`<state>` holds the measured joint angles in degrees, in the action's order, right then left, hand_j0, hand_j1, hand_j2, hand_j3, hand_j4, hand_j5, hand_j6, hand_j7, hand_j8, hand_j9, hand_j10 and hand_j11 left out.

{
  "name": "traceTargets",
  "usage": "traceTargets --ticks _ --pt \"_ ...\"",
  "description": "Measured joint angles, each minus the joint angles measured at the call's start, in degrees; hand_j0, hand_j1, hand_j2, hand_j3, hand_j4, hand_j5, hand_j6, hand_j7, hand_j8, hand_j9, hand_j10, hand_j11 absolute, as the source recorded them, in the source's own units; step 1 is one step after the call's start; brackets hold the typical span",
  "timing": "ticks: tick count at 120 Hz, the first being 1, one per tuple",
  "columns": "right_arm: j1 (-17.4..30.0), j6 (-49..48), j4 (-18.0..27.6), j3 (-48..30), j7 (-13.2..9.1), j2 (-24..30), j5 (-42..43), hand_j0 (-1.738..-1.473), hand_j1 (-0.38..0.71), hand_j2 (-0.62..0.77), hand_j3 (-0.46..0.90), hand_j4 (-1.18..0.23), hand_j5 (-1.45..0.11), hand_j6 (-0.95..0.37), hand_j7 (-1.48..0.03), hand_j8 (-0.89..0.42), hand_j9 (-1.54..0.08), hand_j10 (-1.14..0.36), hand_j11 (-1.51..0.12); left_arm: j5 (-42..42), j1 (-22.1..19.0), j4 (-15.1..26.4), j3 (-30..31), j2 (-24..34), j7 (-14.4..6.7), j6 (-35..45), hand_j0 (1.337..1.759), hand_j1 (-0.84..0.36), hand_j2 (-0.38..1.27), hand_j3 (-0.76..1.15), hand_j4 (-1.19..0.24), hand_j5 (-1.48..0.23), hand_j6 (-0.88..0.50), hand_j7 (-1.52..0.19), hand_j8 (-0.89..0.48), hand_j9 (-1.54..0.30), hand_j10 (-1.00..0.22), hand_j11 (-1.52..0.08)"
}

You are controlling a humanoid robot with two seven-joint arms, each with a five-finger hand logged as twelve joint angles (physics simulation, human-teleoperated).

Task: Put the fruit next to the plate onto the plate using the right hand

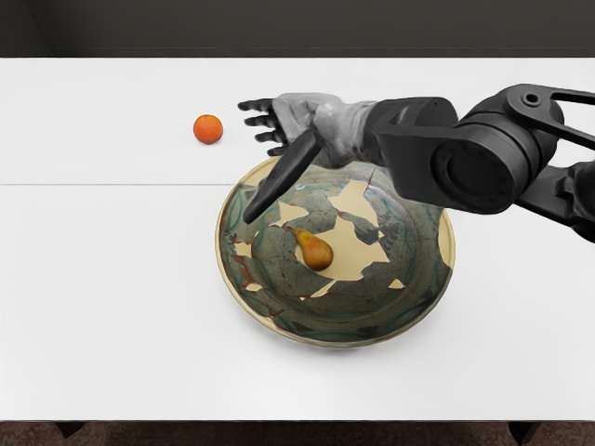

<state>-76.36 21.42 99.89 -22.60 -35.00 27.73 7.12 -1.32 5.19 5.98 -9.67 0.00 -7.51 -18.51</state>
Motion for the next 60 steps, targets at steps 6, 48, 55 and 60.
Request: traceTargets --ticks 6,48,55,60 --pt "4.43 -5.18 -0.07 -3.92 0.00 0.09 0.00 -1.658 -0.35 0.00 0.00 0.00 0.00 0.00 0.00 0.00 0.00 0.00 0.00 0.00 0.00 0.00 0.00 0.00 0.01 0.00 1.658 0.35 0.00 0.00 0.00 0.00 0.00 0.00 0.00 0.00 0.00 0.00" --pt "25.18 -40.22 -2.36 -19.35 0.00 9.93 -8.14 -1.658 -0.35 0.00 0.00 0.00 0.00 0.00 0.00 0.00 0.00 0.00 0.00 -0.03 -0.09 0.02 0.00 0.00 0.02 -0.02 1.658 0.35 0.00 0.00 0.00 0.00 0.00 0.00 0.00 0.00 0.00 0.00" --pt "26.57 -44.41 -3.03 -20.28 0.00 11.88 -10.16 -1.658 -0.35 0.00 0.00 0.00 0.00 0.00 0.00 0.00 0.00 0.00 0.00 -0.02 -0.09 0.01 0.00 0.00 0.03 -0.01 1.658 0.35 0.00 0.00 0.00 0.00 0.00 0.00 0.00 0.00 0.00 0.00" --pt "27.22 -47.01 -3.43 -20.69 0.00 13.27 -11.59 -1.658 -0.35 0.00 0.00 0.00 0.00 0.00 0.00 0.00 0.00 0.00 0.00 -0.01 -0.09 0.01 0.00 0.00 0.02 -0.02 1.658 0.35 0.00 0.00 0.00 0.00 0.00 0.00 0.00 0.00 0.00 0.00"
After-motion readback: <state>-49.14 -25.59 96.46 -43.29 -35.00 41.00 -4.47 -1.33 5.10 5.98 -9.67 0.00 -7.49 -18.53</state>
